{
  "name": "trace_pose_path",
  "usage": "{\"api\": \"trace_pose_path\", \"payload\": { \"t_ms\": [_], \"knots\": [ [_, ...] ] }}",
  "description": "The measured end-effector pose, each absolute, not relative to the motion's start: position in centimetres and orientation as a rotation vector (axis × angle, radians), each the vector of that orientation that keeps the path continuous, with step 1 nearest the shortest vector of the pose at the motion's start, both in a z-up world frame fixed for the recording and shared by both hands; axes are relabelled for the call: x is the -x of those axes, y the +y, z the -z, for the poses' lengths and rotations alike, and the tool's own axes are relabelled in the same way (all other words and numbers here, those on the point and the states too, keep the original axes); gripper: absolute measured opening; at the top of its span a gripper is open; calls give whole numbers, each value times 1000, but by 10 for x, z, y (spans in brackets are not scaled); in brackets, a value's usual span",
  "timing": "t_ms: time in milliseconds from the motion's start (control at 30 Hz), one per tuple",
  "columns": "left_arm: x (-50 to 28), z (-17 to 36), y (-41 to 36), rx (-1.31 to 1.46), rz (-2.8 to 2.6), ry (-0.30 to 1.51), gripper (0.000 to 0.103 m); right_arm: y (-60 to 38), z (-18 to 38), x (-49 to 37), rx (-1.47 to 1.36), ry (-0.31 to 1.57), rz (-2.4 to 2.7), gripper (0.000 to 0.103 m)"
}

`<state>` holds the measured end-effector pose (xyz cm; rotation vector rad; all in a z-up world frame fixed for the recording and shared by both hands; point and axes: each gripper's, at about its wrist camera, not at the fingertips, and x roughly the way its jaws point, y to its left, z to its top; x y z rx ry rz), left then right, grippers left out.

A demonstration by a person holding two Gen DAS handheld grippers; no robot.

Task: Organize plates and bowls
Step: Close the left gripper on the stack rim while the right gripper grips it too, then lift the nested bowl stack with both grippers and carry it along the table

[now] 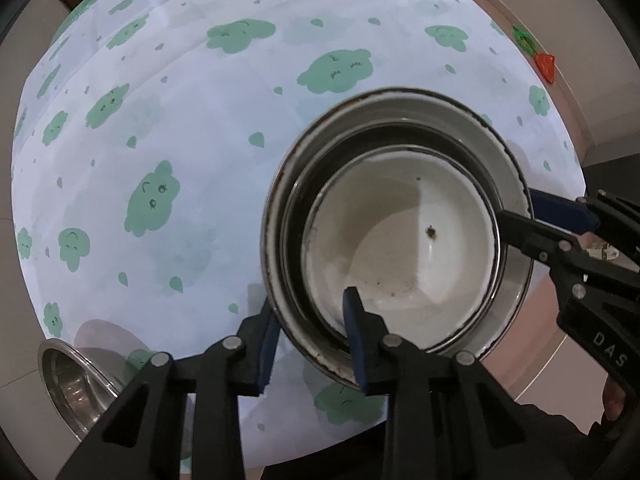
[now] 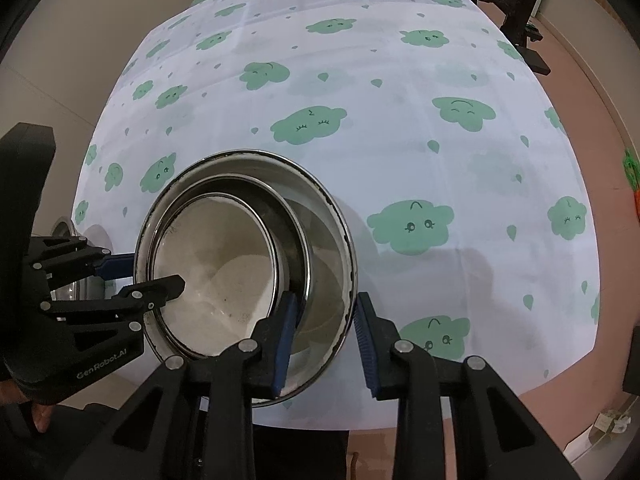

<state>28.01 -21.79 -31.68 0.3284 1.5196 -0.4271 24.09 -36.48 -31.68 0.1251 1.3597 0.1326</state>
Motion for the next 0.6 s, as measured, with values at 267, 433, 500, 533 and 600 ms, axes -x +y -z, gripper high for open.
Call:
{"api": "trace_pose_path", "payload": {
  "t_ms": [267,433,500,533,600],
  "knots": [
    [-273,305,-218,-328,409,1489,29,-359,305,-246,-112,1350,-138,32],
    [-272,299,-214,-303,375,1478,29,-349,299,-251,-103,1348,-170,32],
    [-272,295,-209,-294,358,1468,29,-342,295,-254,-94,1345,-186,32],
    [-271,293,-206,-289,352,1464,29,-339,294,-255,-87,1344,-193,32],
    [-270,288,-200,-276,337,1458,29,-332,291,-258,-75,1342,-207,32]
  ]
}}
